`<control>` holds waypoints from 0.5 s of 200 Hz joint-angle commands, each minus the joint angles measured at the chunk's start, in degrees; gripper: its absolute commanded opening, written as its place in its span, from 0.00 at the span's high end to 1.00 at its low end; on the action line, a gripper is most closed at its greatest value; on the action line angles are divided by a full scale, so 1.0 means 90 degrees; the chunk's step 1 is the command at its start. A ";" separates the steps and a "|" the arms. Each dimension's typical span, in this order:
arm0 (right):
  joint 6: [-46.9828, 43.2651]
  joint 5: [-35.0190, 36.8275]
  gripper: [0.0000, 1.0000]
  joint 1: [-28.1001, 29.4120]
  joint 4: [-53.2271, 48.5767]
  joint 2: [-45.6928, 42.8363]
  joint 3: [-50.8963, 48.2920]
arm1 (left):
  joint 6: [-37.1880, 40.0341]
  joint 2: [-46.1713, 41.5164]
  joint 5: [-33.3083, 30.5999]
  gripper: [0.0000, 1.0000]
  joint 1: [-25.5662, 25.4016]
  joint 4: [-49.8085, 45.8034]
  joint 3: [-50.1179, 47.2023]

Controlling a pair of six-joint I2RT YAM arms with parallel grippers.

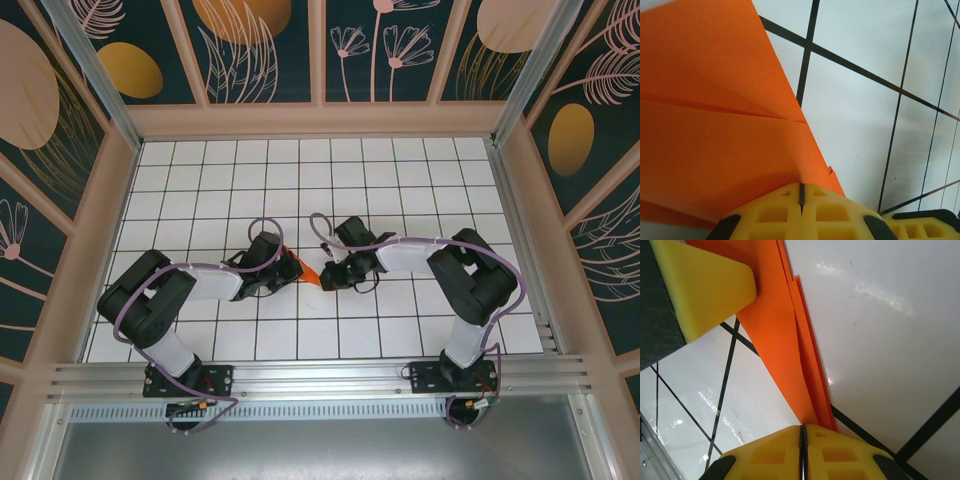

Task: Fold a paper plane with a square sheet of paper (pick it up from the middle)
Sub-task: Fold the wing for the fifth time at the center of the table.

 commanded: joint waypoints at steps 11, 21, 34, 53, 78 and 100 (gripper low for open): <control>0.0074 0.0349 0.88 -0.0080 -0.0440 0.0225 -0.0397 | 0.0077 0.0152 -0.0383 0.93 0.0025 -0.0530 -0.0003; 0.0082 0.0310 0.90 -0.0111 -0.0399 0.0158 -0.0401 | 0.0077 0.0152 -0.0383 0.93 0.0024 -0.0531 0.0001; 0.0080 0.0184 0.90 -0.0111 -0.0311 -0.0076 -0.0311 | 0.0086 0.0161 -0.0378 0.93 0.0025 -0.0524 -0.0002; 0.0070 0.0001 0.89 -0.0092 -0.0228 -0.0341 -0.0031 | 0.0087 0.0160 -0.0377 0.93 0.0026 -0.0529 0.0006; -0.0022 0.0014 0.89 0.0041 -0.0334 -0.0154 0.0348 | 0.0085 0.0162 -0.0390 0.93 0.0029 -0.0555 0.0021; -0.0040 0.0090 0.89 0.0188 -0.0357 0.0079 0.0560 | 0.0087 0.0171 -0.0402 0.93 0.0026 -0.0571 0.0038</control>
